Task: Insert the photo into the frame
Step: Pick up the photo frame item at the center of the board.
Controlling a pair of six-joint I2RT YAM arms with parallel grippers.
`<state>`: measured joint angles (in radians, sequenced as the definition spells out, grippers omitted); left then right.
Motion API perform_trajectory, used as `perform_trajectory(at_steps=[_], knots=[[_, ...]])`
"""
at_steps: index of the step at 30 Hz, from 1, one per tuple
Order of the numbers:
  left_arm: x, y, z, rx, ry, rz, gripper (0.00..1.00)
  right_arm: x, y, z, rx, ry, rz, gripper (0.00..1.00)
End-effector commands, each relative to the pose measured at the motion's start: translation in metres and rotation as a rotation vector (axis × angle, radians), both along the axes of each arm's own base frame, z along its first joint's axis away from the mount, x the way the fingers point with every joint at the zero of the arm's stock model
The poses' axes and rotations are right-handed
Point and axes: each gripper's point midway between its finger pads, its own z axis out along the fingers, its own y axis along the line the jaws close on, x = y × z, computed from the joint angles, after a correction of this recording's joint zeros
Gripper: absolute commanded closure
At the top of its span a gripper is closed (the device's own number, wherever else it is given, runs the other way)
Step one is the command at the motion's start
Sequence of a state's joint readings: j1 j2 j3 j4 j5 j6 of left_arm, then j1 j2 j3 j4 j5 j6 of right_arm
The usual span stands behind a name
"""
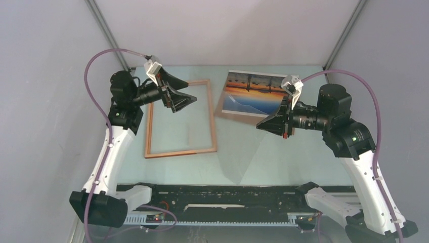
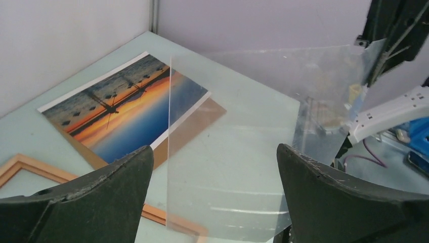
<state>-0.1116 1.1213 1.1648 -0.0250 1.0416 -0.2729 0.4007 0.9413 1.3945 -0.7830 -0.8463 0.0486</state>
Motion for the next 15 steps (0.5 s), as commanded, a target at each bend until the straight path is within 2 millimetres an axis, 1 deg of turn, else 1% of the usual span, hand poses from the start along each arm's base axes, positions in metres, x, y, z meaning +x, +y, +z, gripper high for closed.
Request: perform_trajectory(at_steps=[1,2,4,6,9,12,15], knots=[[-0.011,-0.002,0.024,0.013,-0.086,-0.144,0.01,-0.006,0.003,0.011,0.019,-0.065,0.045,1.00],[-0.010,-0.004,0.025,0.006,-0.064,-0.177,0.03,-0.006,0.003,0.010,0.016,-0.064,0.045,1.00],[-0.002,-0.006,0.023,-0.001,-0.054,-0.195,0.07,-0.007,0.003,0.010,0.017,-0.066,0.049,1.00],[0.000,-0.008,0.022,-0.015,-0.047,-0.226,0.10,-0.007,0.003,0.010,0.017,-0.070,0.048,1.00],[-0.012,-0.013,0.025,-0.045,-0.040,-0.288,0.15,-0.006,0.003,0.011,0.017,-0.073,0.044,1.00],[-0.022,-0.014,0.015,-0.046,-0.022,-0.308,0.27,-0.004,0.004,0.009,0.014,-0.067,0.041,1.00],[-0.027,-0.012,0.002,-0.045,0.002,-0.310,0.38,-0.002,0.004,0.005,0.010,-0.065,0.039,1.00]])
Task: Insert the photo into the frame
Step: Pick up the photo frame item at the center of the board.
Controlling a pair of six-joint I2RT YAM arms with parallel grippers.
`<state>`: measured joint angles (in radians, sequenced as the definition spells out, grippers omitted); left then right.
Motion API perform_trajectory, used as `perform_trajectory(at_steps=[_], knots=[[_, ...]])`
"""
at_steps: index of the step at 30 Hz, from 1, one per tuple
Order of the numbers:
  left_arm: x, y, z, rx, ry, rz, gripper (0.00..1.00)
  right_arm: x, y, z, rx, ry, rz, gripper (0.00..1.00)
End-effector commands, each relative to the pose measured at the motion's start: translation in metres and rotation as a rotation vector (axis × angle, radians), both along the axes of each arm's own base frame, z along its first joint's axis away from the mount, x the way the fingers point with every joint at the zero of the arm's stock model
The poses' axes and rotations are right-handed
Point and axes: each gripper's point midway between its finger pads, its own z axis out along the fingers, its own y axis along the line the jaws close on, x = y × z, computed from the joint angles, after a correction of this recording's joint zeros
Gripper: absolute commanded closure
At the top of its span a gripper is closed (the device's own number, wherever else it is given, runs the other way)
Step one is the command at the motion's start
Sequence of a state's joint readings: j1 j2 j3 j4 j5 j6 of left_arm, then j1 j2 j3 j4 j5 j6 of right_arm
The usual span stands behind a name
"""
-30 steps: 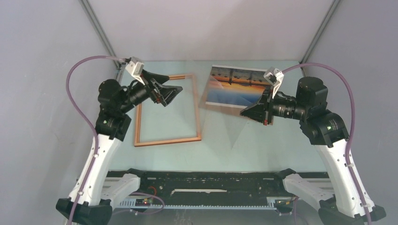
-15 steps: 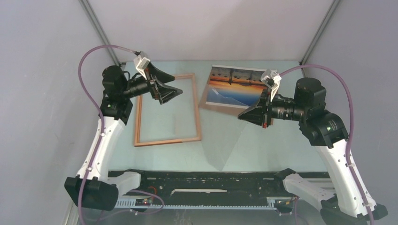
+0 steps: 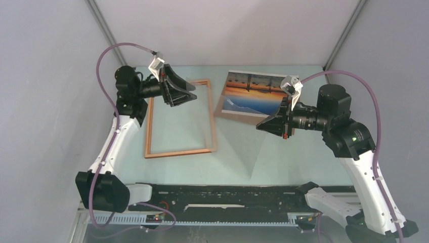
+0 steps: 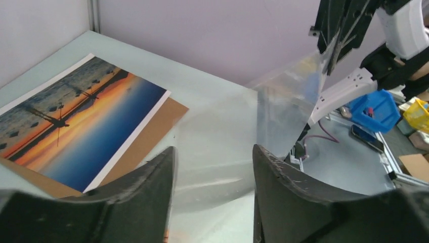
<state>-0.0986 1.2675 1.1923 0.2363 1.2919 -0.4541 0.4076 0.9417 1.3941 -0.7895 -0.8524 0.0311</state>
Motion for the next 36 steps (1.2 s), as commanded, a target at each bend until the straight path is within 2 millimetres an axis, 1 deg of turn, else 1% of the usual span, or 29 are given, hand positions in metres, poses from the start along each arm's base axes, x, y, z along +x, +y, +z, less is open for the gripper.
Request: perform_trajectory(at_steps=[1,4,7,8,14,18,20,24,28,32,36], knots=[[-0.026,0.000,-0.004,-0.004,-0.018,-0.068,0.41,0.002,0.003,0.005,0.015,-0.056,0.020,1.00],[-0.022,0.000,-0.012,0.000,0.019,-0.080,0.49,0.004,0.004,-0.001,0.010,-0.047,0.018,1.00],[-0.019,0.000,-0.012,0.001,0.046,-0.098,0.51,0.005,0.004,-0.003,0.008,-0.047,0.020,1.00],[-0.020,0.000,-0.013,0.003,0.047,-0.107,0.54,0.005,0.004,-0.004,0.008,-0.050,0.018,1.00],[-0.024,0.005,-0.021,0.007,0.044,-0.095,0.59,0.012,0.001,-0.005,0.018,-0.054,0.011,1.00],[-0.025,0.006,-0.025,0.008,0.053,-0.094,0.61,0.016,-0.002,-0.004,0.037,-0.050,0.015,1.00],[-0.026,0.006,-0.026,0.010,0.051,-0.098,0.65,0.017,-0.002,-0.005,0.043,-0.043,0.021,1.00],[-0.026,0.007,-0.024,0.009,0.049,-0.095,0.69,0.026,-0.004,-0.010,0.045,-0.026,0.005,1.00],[-0.023,0.009,-0.028,0.010,0.057,-0.087,0.78,0.033,-0.004,-0.013,0.053,-0.018,0.011,1.00],[-0.017,0.010,-0.031,0.010,0.075,-0.082,0.82,0.038,-0.007,-0.012,0.085,-0.014,0.040,1.00],[-0.016,0.010,-0.031,0.008,0.074,-0.074,0.94,0.046,-0.011,-0.014,0.098,0.003,0.042,0.99]])
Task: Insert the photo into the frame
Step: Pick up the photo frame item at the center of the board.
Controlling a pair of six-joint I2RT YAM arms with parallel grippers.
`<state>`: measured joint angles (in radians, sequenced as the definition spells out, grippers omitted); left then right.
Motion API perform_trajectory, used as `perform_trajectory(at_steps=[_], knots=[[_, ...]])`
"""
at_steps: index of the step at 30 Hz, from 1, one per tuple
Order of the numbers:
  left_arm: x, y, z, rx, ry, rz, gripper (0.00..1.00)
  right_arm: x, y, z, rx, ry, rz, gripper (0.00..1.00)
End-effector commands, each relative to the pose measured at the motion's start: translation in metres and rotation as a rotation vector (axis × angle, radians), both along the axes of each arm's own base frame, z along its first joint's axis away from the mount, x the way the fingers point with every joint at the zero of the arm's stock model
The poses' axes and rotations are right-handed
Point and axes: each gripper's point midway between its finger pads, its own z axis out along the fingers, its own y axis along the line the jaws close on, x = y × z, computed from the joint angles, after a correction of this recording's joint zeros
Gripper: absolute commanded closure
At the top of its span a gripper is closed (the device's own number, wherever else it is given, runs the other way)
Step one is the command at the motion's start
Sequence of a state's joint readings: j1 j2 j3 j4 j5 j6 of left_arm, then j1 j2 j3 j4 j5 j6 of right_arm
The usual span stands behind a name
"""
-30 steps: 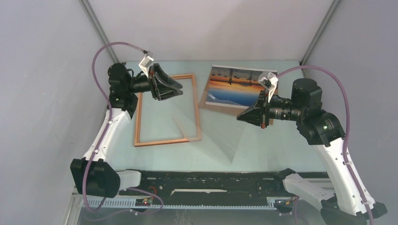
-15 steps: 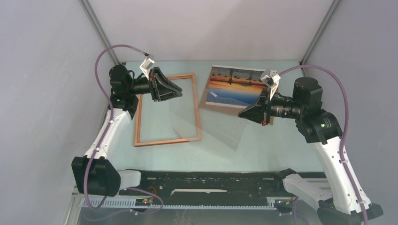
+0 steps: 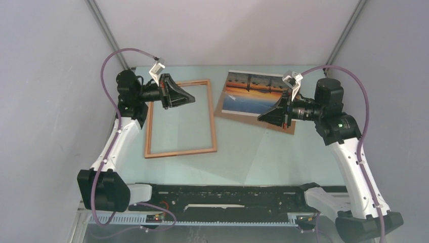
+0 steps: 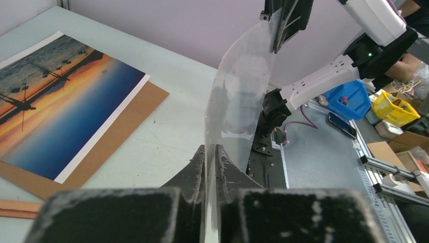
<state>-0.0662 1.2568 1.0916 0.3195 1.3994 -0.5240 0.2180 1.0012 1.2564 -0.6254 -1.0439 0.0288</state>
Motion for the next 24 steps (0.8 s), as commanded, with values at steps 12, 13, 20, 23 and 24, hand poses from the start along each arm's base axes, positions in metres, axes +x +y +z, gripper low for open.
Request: perform_trajectory(at_steps=[12,13,20,23,24], knots=[[0.004,0.003,0.002,-0.013,0.021,0.047,1.00,0.032,-0.009,-0.015,0.146,0.106,-0.042,0.11],[0.004,0.003,0.002,-0.016,0.021,0.057,1.00,0.035,-0.011,-0.016,0.174,0.107,-0.046,0.08],[0.008,0.006,0.012,-0.073,0.071,0.184,1.00,0.051,-0.012,-0.029,0.250,0.117,-0.058,0.07],[0.010,0.007,0.020,-0.108,0.120,0.224,1.00,0.055,-0.007,-0.040,0.288,0.140,-0.034,0.07],[0.010,0.007,0.021,-0.119,0.140,0.227,1.00,0.058,-0.005,-0.044,0.291,0.154,-0.028,0.08]])
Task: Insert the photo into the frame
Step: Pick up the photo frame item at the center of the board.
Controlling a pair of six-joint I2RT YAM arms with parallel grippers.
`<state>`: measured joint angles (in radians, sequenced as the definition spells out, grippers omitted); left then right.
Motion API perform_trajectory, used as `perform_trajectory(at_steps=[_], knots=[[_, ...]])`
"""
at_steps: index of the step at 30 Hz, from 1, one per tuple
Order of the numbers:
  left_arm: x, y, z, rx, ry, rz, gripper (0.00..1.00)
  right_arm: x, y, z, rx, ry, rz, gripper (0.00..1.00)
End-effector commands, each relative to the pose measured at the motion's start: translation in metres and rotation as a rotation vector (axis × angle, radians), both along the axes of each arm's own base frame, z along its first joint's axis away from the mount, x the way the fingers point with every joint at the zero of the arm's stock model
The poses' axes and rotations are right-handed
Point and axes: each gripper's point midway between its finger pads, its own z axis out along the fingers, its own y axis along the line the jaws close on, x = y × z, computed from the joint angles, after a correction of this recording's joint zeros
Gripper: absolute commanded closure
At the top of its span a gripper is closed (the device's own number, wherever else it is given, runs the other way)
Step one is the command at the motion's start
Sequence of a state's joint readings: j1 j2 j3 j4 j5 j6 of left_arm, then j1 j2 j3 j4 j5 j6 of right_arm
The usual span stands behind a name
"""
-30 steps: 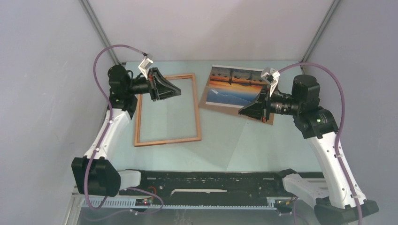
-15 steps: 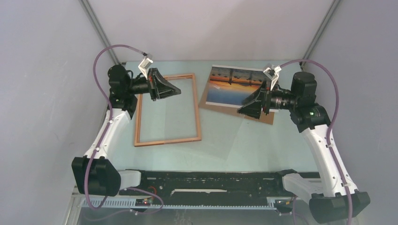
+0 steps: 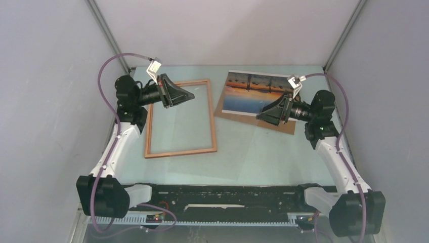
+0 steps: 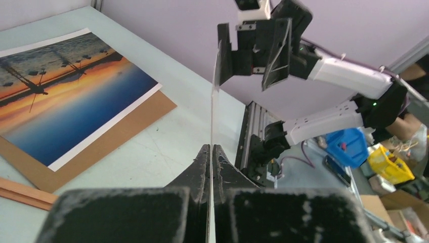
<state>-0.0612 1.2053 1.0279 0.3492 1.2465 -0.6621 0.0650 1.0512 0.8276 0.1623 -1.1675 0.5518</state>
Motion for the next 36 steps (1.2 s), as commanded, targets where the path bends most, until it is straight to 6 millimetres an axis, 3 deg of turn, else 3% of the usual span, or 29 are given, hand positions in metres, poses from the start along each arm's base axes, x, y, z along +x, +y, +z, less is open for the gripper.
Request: perform_trajectory(at_steps=[1,6,11,16,22,24,27,30,36], knots=[[0.001,0.005,0.022,-0.079,0.043,0.095,1.00,0.007,0.010,0.007,0.068,-0.036,0.045,0.09],[-0.001,0.006,0.025,-0.117,0.128,0.126,1.00,0.041,-0.007,-0.014,0.070,0.065,-0.128,0.06],[0.002,0.011,0.028,-0.120,0.219,0.222,1.00,0.058,-0.020,-0.039,0.115,0.196,-0.127,0.02],[-0.016,0.015,0.055,-0.131,0.145,0.256,1.00,0.052,-0.014,-0.043,0.135,0.161,-0.072,0.02],[-0.032,0.019,0.089,-0.180,0.107,0.296,1.00,0.028,0.024,-0.044,0.138,0.129,0.012,0.05],[-0.032,0.020,0.093,-0.191,0.150,0.307,1.00,0.016,0.035,-0.037,0.176,0.095,0.062,0.09],[-0.034,0.020,0.099,-0.202,0.208,0.313,1.00,0.006,0.034,-0.025,0.243,0.067,0.087,0.10],[-0.039,0.020,0.107,-0.226,0.237,0.305,1.00,0.005,0.034,-0.022,0.263,0.050,0.110,0.09],[-0.054,0.021,0.128,-0.262,0.211,0.307,1.00,0.016,0.047,-0.034,0.253,0.042,0.118,0.09]])
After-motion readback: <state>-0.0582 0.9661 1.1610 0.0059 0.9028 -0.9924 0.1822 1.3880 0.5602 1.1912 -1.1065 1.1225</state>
